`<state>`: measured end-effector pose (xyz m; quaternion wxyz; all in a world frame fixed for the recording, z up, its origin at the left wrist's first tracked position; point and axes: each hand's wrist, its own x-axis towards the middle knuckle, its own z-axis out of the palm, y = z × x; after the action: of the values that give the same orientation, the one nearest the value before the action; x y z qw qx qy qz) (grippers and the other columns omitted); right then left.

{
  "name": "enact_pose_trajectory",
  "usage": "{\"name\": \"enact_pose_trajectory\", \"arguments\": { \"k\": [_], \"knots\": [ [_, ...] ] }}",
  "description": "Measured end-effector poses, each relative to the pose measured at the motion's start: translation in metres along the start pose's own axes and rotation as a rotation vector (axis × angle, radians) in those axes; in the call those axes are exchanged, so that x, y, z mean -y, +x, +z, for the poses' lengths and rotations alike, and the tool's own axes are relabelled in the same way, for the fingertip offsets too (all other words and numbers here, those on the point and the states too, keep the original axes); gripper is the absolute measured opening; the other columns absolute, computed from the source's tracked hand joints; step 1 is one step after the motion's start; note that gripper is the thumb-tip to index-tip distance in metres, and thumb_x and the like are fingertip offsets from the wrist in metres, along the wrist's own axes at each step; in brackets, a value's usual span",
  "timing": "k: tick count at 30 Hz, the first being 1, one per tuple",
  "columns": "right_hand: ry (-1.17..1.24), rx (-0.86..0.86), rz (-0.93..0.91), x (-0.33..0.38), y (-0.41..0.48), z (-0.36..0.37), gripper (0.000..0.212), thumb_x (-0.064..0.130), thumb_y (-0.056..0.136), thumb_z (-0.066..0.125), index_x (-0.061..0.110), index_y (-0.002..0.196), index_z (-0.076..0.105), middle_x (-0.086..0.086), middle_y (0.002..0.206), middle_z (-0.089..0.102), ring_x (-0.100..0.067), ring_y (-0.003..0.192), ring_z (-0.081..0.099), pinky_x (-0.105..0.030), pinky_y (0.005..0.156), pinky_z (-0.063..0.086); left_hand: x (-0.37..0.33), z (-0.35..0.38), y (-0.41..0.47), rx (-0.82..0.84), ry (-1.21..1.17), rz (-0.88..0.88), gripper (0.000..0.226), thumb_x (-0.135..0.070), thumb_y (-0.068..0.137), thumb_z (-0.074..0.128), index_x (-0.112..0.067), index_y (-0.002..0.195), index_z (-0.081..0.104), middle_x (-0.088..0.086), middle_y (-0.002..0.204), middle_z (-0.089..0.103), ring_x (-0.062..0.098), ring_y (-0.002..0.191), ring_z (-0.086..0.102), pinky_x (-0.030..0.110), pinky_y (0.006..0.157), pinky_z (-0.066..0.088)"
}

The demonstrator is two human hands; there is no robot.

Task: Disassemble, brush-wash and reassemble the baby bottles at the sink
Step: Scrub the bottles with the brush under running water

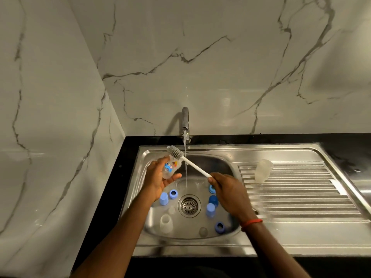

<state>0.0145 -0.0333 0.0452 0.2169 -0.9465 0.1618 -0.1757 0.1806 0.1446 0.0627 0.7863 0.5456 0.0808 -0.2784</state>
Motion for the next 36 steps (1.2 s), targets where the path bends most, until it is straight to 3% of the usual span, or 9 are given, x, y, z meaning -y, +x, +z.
{"name": "enact_pose_trajectory", "arguments": {
  "k": [4, 9, 11, 17, 21, 26, 31, 34, 36],
  "knots": [
    [0.121, 0.019, 0.039, 0.001, -0.009, 0.019, 0.049, 0.065, 0.099, 0.025, 0.03, 0.096, 0.059, 0.009, 0.07, 0.057, -0.01, 0.061, 0.055, -0.042, 0.057, 0.052, 0.004, -0.004, -0.002, -0.094, 0.017, 0.077, 0.017, -0.025, 0.095, 0.066, -0.013, 0.102, 0.058, 0.02, 0.106, 0.066, 0.035, 0.085, 0.071, 0.045, 0.064, 0.063],
    [0.131, 0.072, 0.007, -0.014, -0.025, 0.017, 0.044, 0.058, 0.1, 0.031, 0.028, 0.095, 0.062, 0.009, 0.07, 0.058, -0.008, 0.062, 0.056, -0.036, 0.06, 0.053, 0.004, -0.012, -0.007, -0.159, -0.072, 0.074, 0.01, -0.028, 0.097, 0.062, -0.018, 0.099, 0.061, 0.02, 0.112, 0.063, 0.038, 0.094, 0.066, 0.037, 0.053, 0.059],
    [0.121, 0.056, -0.007, -0.01, -0.022, 0.016, 0.044, 0.058, 0.1, 0.032, 0.027, 0.096, 0.063, 0.009, 0.071, 0.058, -0.008, 0.063, 0.057, -0.034, 0.061, 0.054, 0.006, -0.01, -0.011, -0.135, -0.059, 0.065, 0.012, -0.029, 0.098, 0.061, -0.019, 0.104, 0.061, 0.018, 0.11, 0.064, 0.034, 0.089, 0.067, 0.035, 0.052, 0.058],
    [0.211, -0.016, -0.009, 0.009, 0.0, 0.02, 0.042, 0.056, 0.101, 0.035, 0.025, 0.093, 0.061, 0.008, 0.069, 0.057, -0.01, 0.061, 0.055, -0.035, 0.056, 0.051, 0.006, 0.001, -0.015, -0.067, 0.1, 0.178, 0.038, -0.044, 0.093, 0.064, -0.014, 0.116, 0.058, 0.021, 0.096, 0.071, 0.025, 0.066, 0.068, 0.025, 0.044, 0.047],
    [0.292, 0.018, 0.017, 0.004, -0.007, 0.016, 0.042, 0.055, 0.099, 0.037, 0.021, 0.09, 0.061, 0.006, 0.069, 0.058, -0.012, 0.061, 0.056, -0.035, 0.059, 0.051, 0.001, -0.001, -0.022, 0.066, 0.21, 0.207, 0.073, -0.046, 0.055, 0.092, -0.012, 0.11, 0.058, 0.018, 0.103, 0.072, 0.03, 0.082, 0.073, 0.033, 0.056, 0.057],
    [0.271, 0.086, 0.023, 0.0, -0.011, 0.013, 0.045, 0.057, 0.097, 0.035, 0.022, 0.093, 0.062, 0.005, 0.07, 0.059, -0.013, 0.062, 0.057, -0.035, 0.061, 0.052, 0.008, -0.005, -0.023, -0.037, 0.055, 0.174, 0.034, -0.013, 0.083, 0.079, -0.004, 0.112, 0.067, 0.024, 0.107, 0.071, 0.04, 0.083, 0.073, 0.039, 0.066, 0.063],
    [0.169, 0.009, -0.049, 0.012, -0.003, 0.021, 0.039, 0.054, 0.103, 0.034, 0.024, 0.09, 0.057, 0.006, 0.068, 0.055, -0.013, 0.058, 0.053, -0.037, 0.055, 0.049, 0.015, 0.006, -0.022, -0.119, -0.013, 0.263, 0.016, -0.025, 0.093, 0.068, -0.02, 0.108, 0.067, 0.01, 0.112, 0.065, 0.026, 0.063, 0.063, 0.029, 0.05, 0.054],
    [0.135, 0.01, -0.036, 0.003, -0.01, 0.029, 0.041, 0.057, 0.102, 0.03, 0.026, 0.092, 0.055, 0.008, 0.07, 0.054, -0.012, 0.06, 0.053, -0.039, 0.056, 0.05, 0.014, 0.009, -0.017, -0.208, -0.012, 0.247, 0.01, -0.032, 0.09, 0.072, -0.023, 0.095, 0.07, 0.015, 0.107, 0.065, 0.019, 0.053, 0.053, 0.022, 0.037, 0.037],
    [0.106, 0.008, -0.045, -0.006, -0.02, 0.027, 0.042, 0.058, 0.103, 0.028, 0.027, 0.093, 0.056, 0.009, 0.071, 0.054, -0.011, 0.061, 0.053, -0.036, 0.057, 0.051, 0.015, 0.006, -0.012, -0.249, -0.012, 0.211, 0.011, -0.033, 0.089, 0.073, -0.024, 0.094, 0.07, 0.02, 0.108, 0.065, 0.02, 0.057, 0.054, 0.021, 0.036, 0.036]
  ]
}}
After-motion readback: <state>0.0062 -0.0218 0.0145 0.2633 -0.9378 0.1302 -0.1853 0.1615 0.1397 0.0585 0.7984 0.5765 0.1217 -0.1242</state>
